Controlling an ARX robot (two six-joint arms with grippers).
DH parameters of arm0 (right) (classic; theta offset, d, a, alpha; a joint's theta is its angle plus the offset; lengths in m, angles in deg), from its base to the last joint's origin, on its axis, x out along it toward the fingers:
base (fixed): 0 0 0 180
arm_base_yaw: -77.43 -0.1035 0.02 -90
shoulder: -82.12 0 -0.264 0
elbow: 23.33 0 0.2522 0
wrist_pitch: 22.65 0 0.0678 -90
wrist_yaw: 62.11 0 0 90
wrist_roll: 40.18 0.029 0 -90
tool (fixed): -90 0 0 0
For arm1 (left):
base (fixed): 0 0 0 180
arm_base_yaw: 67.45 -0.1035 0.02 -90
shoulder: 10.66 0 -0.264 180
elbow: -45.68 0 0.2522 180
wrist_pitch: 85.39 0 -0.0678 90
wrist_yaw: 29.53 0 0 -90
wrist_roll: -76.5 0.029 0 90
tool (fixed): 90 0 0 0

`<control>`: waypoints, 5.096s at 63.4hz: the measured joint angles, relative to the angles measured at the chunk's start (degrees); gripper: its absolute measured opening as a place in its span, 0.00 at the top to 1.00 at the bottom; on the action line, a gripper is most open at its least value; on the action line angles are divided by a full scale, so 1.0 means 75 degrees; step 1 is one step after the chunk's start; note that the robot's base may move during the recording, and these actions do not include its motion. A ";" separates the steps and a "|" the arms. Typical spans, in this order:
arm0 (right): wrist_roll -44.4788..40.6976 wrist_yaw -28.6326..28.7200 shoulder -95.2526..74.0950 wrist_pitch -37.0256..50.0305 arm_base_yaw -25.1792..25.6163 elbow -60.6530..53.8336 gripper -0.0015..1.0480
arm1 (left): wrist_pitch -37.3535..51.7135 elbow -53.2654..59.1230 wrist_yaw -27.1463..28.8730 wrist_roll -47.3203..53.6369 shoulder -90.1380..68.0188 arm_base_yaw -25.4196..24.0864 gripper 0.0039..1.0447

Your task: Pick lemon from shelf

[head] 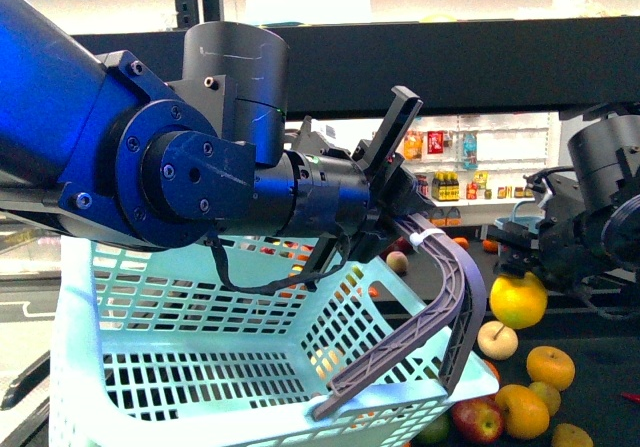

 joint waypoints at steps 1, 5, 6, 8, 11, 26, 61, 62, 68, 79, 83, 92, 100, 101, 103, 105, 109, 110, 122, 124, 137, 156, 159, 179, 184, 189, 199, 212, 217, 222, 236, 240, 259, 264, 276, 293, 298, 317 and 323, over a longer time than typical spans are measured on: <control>0.0099 -0.0009 -0.0012 -0.0032 -0.0055 0.0035 0.67 | 0.0000 -0.0003 0.0000 -0.0003 0.0000 0.0000 0.93; 0.0373 -0.0020 -0.0038 -0.0064 -0.0227 0.0087 0.67 | 0.0000 0.0000 0.0000 -0.0003 0.0000 0.0000 0.93; 0.0414 -0.0020 -0.0038 -0.0067 -0.0254 0.0093 0.67 | 0.0000 -0.0003 -0.0003 -0.0003 0.0000 0.0000 0.93; 0.0562 -0.0023 -0.0038 -0.0073 -0.0361 0.0099 0.67 | 0.0000 -0.0003 0.0000 -0.0003 0.0000 0.0000 0.93; 0.0688 -0.0020 -0.0038 -0.0073 -0.0466 0.0105 0.67 | 0.0000 0.0000 0.0003 -0.0003 0.0000 0.0000 0.93; 0.1294 0.0023 -0.0032 0.0020 -0.1236 -0.0119 0.67 | 0.0000 -0.0003 -0.0003 -0.0003 0.0000 0.0000 0.93; 0.1279 0.0265 0.0682 0.1142 -0.0883 -0.0906 0.08 | 0.0000 0.0000 -0.0003 -0.0032 0.0000 0.0003 0.93; 0.1279 0.0268 0.0720 0.1198 -0.0833 -0.0941 0.06 | 0.0000 0.0000 -0.0003 -0.0035 0.0000 0.0003 0.93; 0.1195 0.0356 0.1055 0.1746 -0.0318 -0.1317 0.02 | 0.0000 0.0000 0.0015 -0.0026 0.0000 0.0000 0.93; 0.0627 0.0656 0.1189 0.2681 0.0714 -0.2095 0.02 | 0.0000 0.0000 0.0003 -0.0029 0.0000 0.0000 0.93; 0.0166 0.0822 0.0991 0.3022 0.1078 -0.2457 0.02 | 0.0000 0.0000 0.0000 -0.0032 0.0000 0.0000 0.93; -0.0816 0.1087 0.0347 0.3602 0.1408 -0.3063 0.02 | 0.0000 0.0000 0.0000 -0.0032 0.0000 0.0000 0.93; -0.1676 0.1684 -0.0370 0.4342 0.1440 -0.3596 0.02 | 0.0000 0.0000 0.0003 -0.0032 0.0000 0.0003 0.93; -0.1728 0.1705 -0.0423 0.4409 0.1440 -0.3631 0.02 | 0.0000 0.0000 0.0003 -0.0032 0.0000 0.0000 0.93; -0.1900 0.1859 -0.0583 0.4605 0.1428 -0.3707 0.02 | 0.0000 0.0000 0.0006 -0.0032 0.0000 0.0000 0.93; -0.2063 0.2034 -0.0781 0.4832 0.1393 -0.3774 0.02 | 0.0000 0.0000 0.0009 -0.0032 0.0000 0.0000 0.93; -0.2521 0.2361 -0.1201 0.5123 0.1288 -0.3794 0.02 | 0.0000 0.0000 0.0003 -0.0032 0.0000 0.0000 0.93; -0.2597 0.2422 -0.1291 0.5179 0.1253 -0.3791 0.02 | 0.0000 0.0000 0.0003 -0.0032 0.0000 0.0000 0.93; -0.3701 0.2751 -0.2043 0.5149 0.0699 -0.3398 0.02 | 0.0000 0.0000 0.0000 -0.0032 0.0000 0.0000 0.93; -0.3981 0.2824 -0.2186 0.5047 0.0551 -0.3217 0.02 | 0.0000 0.0000 0.0000 -0.0032 0.0000 0.0000 0.93; -0.5744 0.3558 -0.2836 0.3567 0.0093 -0.1970 0.02 | -0.0003 0.0000 0.0093 0.0064 -0.0003 -0.0012 0.93; -0.8731 0.4284 -0.3529 0.1743 0.0146 -0.0510 0.02 | -0.0038 0.0003 0.0108 0.0137 -0.0114 -0.0012 0.93; -0.9101 0.4398 -0.3646 0.1495 0.0154 -0.0335 0.02 | -0.0050 0.0009 0.0111 0.0146 -0.0114 -0.0012 0.93; -0.9952 0.4433 -0.4651 0.1545 0.0157 0.0254 0.02 | -0.0041 -0.0012 -0.0096 -0.0029 -0.0093 -0.0003 0.93; -0.9976 0.4430 -0.4674 0.1472 0.0207 0.0385 0.02 | -0.0041 -0.0012 -0.0090 -0.0026 -0.0093 0.0029 0.93; -0.9978 0.4392 -0.4782 0.1524 0.0224 0.0565 0.02 | -0.0041 -0.0015 -0.0020 -0.0035 -0.0093 0.0029 0.93; -0.9973 0.4304 -0.5208 0.1483 0.0146 0.1078 0.02 | -0.0041 -0.0012 0.0050 -0.0006 -0.0093 0.0000 0.93; -1.0013 0.4170 -0.5674 0.1075 -0.0038 0.1886 0.02 | -0.0041 -0.0012 -0.0035 -0.0015 -0.0093 0.0003 0.93; -1.0019 0.4095 -0.5887 0.0877 -0.0085 0.2302 0.02 | -0.0041 -0.0012 -0.0035 -0.0015 -0.0093 0.0017 0.93; -1.0045 0.3972 -0.6085 0.0621 -0.0122 0.2707 0.02 | -0.0041 -0.0012 -0.0029 -0.0015 -0.0093 0.0017 0.93; -1.0162 0.3727 -0.6583 0.0032 -0.0172 0.3474 0.02 | -0.0041 -0.0015 0.0017 -0.0009 -0.0093 0.0015 0.93; -1.0153 0.3710 -0.6650 0.0006 -0.0181 0.3526 0.02 | -0.0041 -0.0012 0.0000 -0.0012 -0.0093 0.0015 0.93; -0.9734 0.3590 -0.6650 0.0286 -0.0201 0.3500 0.35 | -0.0041 -0.0012 -0.0003 -0.0012 -0.0093 0.0015 0.93; -0.9535 0.3582 -0.6595 0.0495 -0.0189 0.3363 0.38 | -0.0041 -0.0015 0.0020 -0.0009 -0.0093 0.0015 0.93; -0.9133 0.3512 -0.6044 0.1198 -0.0003 0.2503 0.38 | -0.0041 -0.0012 0.0000 -0.0012 -0.0093 0.0015 0.93; -0.7944 0.2404 -0.4010 0.3430 0.0866 0.0219 0.38 | -0.0041 -0.0015 0.0000 -0.0009 -0.0093 0.0015 0.93; -0.7478 0.2081 -0.3439 0.3902 0.1084 -0.0318 0.38 | -0.0041 -0.0012 0.0006 -0.0009 -0.0093 0.0015 0.93; -0.4954 0.1757 -0.0565 0.4669 0.1183 -0.1947 0.38 | -0.0041 -0.0012 -0.0003 -0.0012 -0.0093 0.0015 0.93; -0.4124 0.1944 0.0224 0.4552 0.0909 -0.2180 0.38 | -0.0041 -0.0012 -0.0003 -0.0009 -0.0093 0.0015 0.93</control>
